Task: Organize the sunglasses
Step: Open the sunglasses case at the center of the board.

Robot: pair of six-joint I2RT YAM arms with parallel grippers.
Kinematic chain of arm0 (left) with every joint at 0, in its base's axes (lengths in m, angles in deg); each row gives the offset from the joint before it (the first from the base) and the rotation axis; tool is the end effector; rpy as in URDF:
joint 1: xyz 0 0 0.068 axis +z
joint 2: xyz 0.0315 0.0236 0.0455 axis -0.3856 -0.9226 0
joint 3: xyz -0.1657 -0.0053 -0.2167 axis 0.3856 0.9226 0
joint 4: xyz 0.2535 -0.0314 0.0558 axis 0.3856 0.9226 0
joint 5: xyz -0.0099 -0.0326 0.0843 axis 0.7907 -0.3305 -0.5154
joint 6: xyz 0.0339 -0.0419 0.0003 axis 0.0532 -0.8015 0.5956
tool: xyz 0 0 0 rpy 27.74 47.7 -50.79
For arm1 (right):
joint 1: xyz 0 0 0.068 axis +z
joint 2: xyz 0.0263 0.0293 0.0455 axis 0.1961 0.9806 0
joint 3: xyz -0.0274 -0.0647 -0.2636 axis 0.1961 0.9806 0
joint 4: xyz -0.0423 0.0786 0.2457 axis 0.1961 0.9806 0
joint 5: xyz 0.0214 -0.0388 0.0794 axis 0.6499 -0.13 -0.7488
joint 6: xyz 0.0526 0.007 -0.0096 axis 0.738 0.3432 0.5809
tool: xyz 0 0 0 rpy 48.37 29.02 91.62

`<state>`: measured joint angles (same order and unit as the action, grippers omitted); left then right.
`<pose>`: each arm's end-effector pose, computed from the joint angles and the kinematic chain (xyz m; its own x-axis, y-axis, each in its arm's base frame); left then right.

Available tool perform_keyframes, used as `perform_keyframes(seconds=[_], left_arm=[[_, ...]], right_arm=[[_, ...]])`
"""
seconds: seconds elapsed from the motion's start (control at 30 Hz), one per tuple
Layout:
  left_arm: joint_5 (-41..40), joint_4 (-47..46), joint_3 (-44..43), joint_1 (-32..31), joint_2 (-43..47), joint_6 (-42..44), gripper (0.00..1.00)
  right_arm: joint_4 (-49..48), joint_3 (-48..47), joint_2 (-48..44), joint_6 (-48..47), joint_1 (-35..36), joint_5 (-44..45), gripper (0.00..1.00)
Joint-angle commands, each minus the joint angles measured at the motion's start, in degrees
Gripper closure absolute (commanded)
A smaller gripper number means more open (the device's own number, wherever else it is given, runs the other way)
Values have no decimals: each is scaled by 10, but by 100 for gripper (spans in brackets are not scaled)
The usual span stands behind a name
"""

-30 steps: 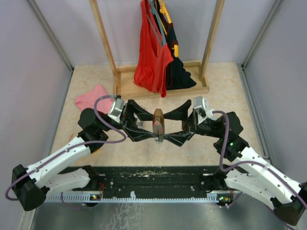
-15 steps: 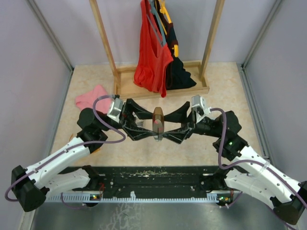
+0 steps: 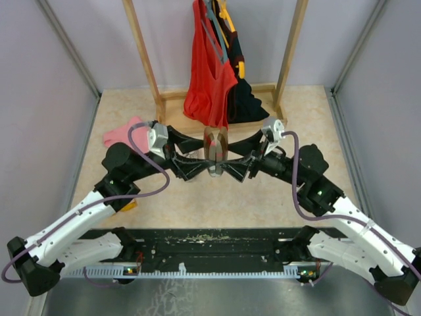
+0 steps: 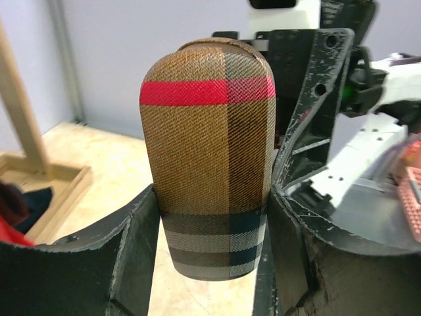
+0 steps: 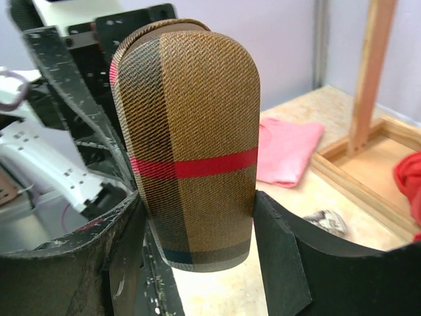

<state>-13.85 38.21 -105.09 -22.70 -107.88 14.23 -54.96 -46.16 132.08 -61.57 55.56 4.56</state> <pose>0.1323 -0.1610 0.3995 -0.0027 -0.2667 -0.9638 0.9823 0.1798 -0.0525 0.1185 0.1359 0.3945 -0.1115 0.2192 -0.9693 -0.9278 0.3265 0.1806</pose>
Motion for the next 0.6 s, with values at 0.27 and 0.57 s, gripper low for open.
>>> perform_keyframes(seconds=[0.27, 0.57], left_arm=[[-255, 144, -78, -30, -32, 72, 100], [-315, 160, -78, -35, -29, 66, 77]], right_arm=[[119, -91, 83, 26, 1, 284, 100], [101, -88, 88, 33, 5, 277, 100]])
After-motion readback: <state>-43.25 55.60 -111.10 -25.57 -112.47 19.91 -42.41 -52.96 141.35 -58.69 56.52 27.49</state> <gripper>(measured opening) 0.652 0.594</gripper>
